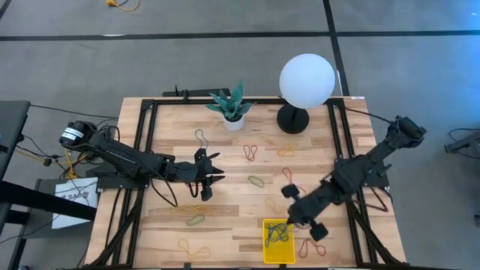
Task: Pick and place rubber bands into bin
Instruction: Put the blue rubber band into the yellow basket, then put the red rubber band into the yellow basket
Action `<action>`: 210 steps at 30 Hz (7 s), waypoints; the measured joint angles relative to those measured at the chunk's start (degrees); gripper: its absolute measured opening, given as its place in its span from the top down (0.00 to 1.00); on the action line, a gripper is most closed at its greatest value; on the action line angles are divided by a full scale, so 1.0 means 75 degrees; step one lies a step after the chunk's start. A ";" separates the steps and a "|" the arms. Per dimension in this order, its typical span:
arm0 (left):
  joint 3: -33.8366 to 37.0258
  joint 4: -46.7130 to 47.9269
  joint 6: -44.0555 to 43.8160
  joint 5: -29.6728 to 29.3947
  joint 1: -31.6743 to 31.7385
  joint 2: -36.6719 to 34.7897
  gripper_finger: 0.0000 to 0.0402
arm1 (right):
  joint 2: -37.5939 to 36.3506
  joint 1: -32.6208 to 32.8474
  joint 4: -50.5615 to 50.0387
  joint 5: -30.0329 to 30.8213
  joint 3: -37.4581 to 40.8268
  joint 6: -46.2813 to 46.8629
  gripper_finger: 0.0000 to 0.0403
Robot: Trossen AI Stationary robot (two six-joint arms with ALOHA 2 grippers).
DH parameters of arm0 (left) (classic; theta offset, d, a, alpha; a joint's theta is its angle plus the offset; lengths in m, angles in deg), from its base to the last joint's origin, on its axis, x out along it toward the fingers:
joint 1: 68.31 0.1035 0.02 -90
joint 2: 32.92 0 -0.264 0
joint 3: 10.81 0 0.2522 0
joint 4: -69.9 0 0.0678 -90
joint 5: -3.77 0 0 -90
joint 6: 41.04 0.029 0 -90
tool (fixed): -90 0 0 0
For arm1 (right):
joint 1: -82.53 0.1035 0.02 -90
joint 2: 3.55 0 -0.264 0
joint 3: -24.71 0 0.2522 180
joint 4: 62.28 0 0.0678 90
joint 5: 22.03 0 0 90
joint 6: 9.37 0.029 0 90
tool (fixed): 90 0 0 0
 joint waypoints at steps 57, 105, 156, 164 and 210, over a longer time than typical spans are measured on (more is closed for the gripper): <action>-0.0006 0.2464 -0.2737 -0.0998 0.2935 0.0000 0.82 | -0.3285 -0.1244 -0.0679 0.0734 0.0909 -0.1647 0.82; -0.0005 0.1720 -0.3043 -0.1008 0.3590 0.2998 0.98 | -0.8786 -0.6126 0.4143 -0.0803 0.6854 0.0056 0.82; -0.8886 0.1775 -0.0753 0.2004 -0.1201 0.7305 1.00 | -0.7422 -0.4934 0.4729 0.0363 0.6849 0.0415 0.82; -0.8851 0.1761 -0.1256 0.1851 -0.1190 0.7762 0.97 | -0.7422 -0.4937 0.4699 0.0363 0.6849 0.0421 0.82; -0.7591 1.2932 -0.4377 -0.4550 -0.1000 0.3272 0.78 | -0.6119 -0.4975 0.5995 0.0074 0.6843 -0.0603 0.82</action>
